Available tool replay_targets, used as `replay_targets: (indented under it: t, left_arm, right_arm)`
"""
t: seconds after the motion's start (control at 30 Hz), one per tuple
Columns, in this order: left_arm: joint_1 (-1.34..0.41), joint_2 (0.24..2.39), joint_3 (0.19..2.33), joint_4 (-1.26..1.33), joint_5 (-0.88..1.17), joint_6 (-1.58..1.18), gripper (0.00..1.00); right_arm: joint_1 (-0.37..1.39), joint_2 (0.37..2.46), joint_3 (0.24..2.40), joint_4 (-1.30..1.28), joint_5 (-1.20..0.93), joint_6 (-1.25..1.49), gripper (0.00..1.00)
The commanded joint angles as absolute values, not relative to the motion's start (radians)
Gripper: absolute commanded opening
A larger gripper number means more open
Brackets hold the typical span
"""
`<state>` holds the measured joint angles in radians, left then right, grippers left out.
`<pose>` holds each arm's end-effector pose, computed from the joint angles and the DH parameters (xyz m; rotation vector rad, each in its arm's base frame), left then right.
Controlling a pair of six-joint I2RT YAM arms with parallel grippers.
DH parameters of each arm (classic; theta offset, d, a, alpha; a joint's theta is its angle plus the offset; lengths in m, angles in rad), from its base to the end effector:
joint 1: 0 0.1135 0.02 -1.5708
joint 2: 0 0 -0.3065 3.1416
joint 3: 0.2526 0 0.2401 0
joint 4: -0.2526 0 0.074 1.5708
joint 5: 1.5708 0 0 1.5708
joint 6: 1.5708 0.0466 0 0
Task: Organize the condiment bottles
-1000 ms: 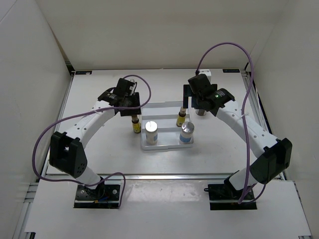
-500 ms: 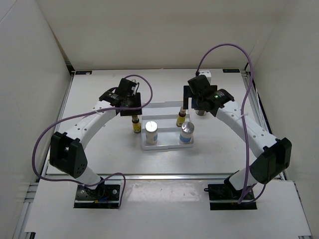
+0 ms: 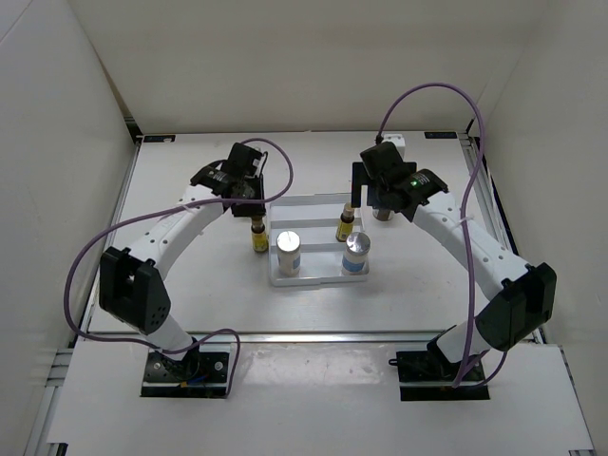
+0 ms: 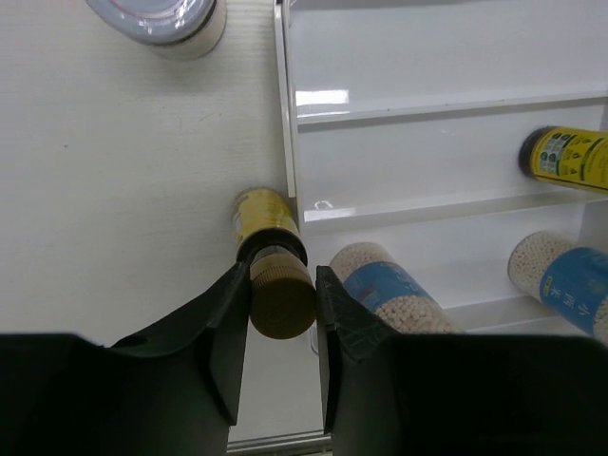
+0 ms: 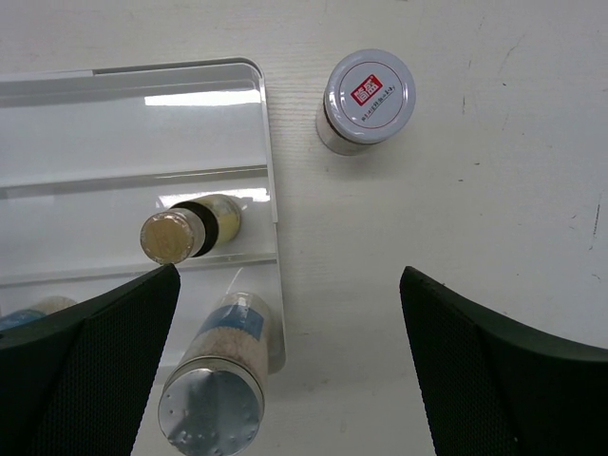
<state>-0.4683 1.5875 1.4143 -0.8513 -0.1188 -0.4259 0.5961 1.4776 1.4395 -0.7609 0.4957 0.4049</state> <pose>0.2942 -0.1426 0.3362 0.0118 2.5940 -0.1751 0.2659 0.1536 0.3874 0.0154 2.2535 -0.0607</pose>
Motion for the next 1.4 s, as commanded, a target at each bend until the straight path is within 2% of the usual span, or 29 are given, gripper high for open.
replay_targets:
  t: [0.0,0.2,0.4,0.7,1.07,1.13,1.17,1.23,1.27,1.33,1.37]
  left_arm:
    - [-0.472,1.559,1.546,-0.877,-0.133,-0.408,0.18]
    - [-0.491,1.580,1.687,-0.936,-0.143,-0.399,0.14]
    - [-0.502,1.632,1.730,-0.936,-0.132,-0.420,0.14]
    - [-0.532,1.712,1.740,-0.913,-0.123,-0.460,0.12]
    - [-0.541,1.712,1.655,-0.854,-0.104,-0.508,0.12]
    - [-0.541,1.712,1.640,-0.844,-0.104,-0.517,0.16]
    - [-0.541,1.712,1.623,-0.835,-0.104,-0.517,0.25]
    - [-0.541,1.712,1.589,-0.822,-0.104,-0.517,0.35]
    - [-0.541,1.712,1.579,-0.809,-0.104,-0.517,0.50]
    - [-0.541,1.712,1.565,-0.799,-0.115,-0.517,0.62]
    - [-0.541,1.712,1.565,-0.799,-0.124,-0.517,0.73]
  right_arm:
    - [0.591,1.450,1.436,-0.761,0.520,0.413,1.00]
    - [0.591,1.450,1.436,-0.761,0.520,0.422,1.00]
    - [0.591,1.450,1.436,-0.761,0.520,0.422,1.00]
    - [0.572,1.450,1.427,-0.761,0.520,0.422,1.00]
    - [0.545,1.420,1.390,-0.761,0.511,0.413,1.00]
    - [0.545,1.420,1.390,-0.761,0.511,0.413,1.00]
    - [0.534,1.420,1.381,-0.761,0.511,0.413,1.00]
    - [0.534,1.420,1.381,-0.770,0.511,0.413,1.00]
    - [0.522,1.420,1.381,-0.770,0.511,0.413,1.00]
    - [0.499,1.433,1.381,-0.770,0.499,0.404,1.00]
    - [0.474,1.442,1.381,-0.770,0.489,0.391,1.00]
